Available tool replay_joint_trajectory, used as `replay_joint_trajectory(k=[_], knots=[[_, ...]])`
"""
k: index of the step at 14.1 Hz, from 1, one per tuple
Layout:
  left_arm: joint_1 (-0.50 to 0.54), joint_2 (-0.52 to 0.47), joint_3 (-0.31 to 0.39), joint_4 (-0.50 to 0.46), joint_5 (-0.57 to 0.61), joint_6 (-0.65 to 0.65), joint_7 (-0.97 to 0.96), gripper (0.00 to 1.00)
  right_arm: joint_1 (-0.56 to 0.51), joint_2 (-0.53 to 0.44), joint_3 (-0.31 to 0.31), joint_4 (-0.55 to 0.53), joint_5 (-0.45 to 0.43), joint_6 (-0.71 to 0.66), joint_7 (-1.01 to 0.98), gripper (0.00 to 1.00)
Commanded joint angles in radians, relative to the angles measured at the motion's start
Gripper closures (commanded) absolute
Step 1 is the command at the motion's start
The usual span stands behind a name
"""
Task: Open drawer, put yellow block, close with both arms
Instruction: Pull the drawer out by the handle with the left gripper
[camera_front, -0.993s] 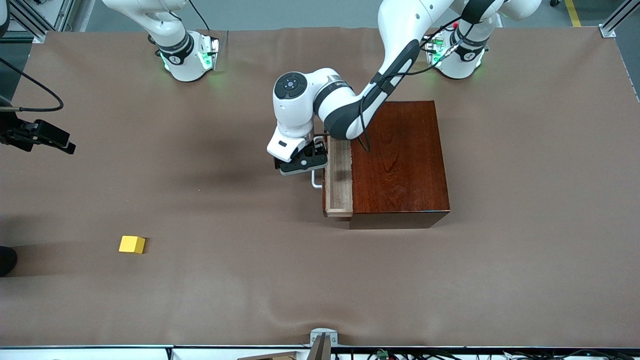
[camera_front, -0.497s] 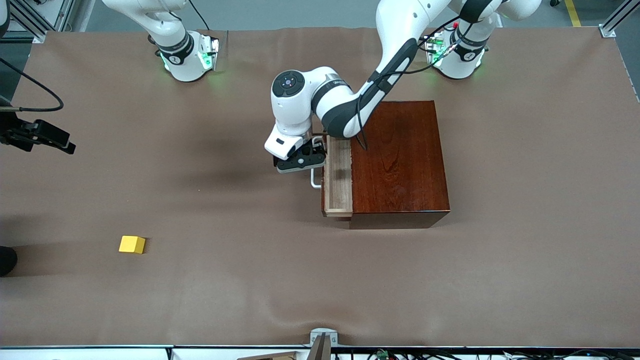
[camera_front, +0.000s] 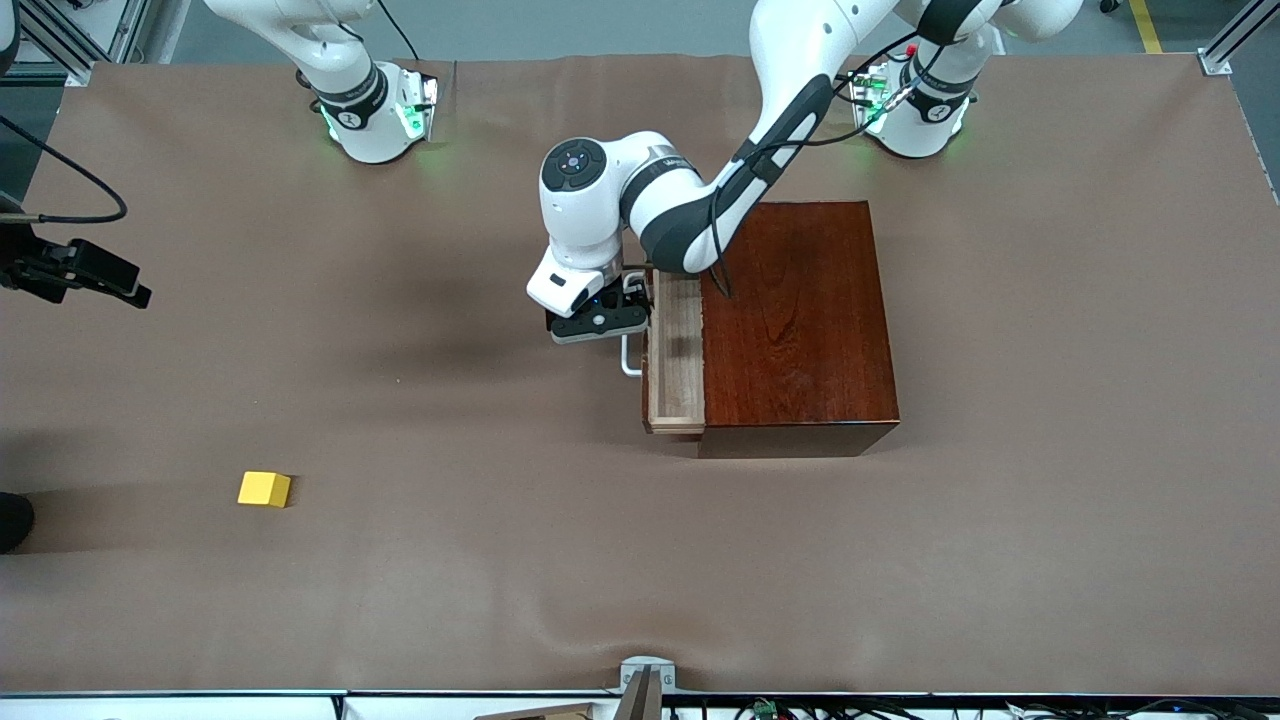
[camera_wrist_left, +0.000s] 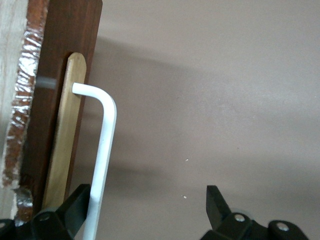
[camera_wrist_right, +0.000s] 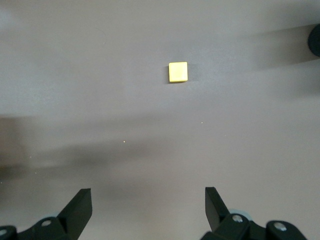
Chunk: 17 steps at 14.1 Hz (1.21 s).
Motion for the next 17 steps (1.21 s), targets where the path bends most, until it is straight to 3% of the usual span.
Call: replay_joint_trajectory(k=[1, 17], knots=[[-0.048, 0.036, -0.042, 0.035, -0.058, 0.061, -0.048, 0.00, -0.006, -0.022, 0.006, -0.011, -0.009, -0.005, 0.003, 0.00], [-0.048, 0.027, -0.049, 0.038, -0.072, 0.111, -0.050, 0.00, -0.004, -0.022, 0.006, -0.011, -0.009, -0.005, 0.003, 0.00]])
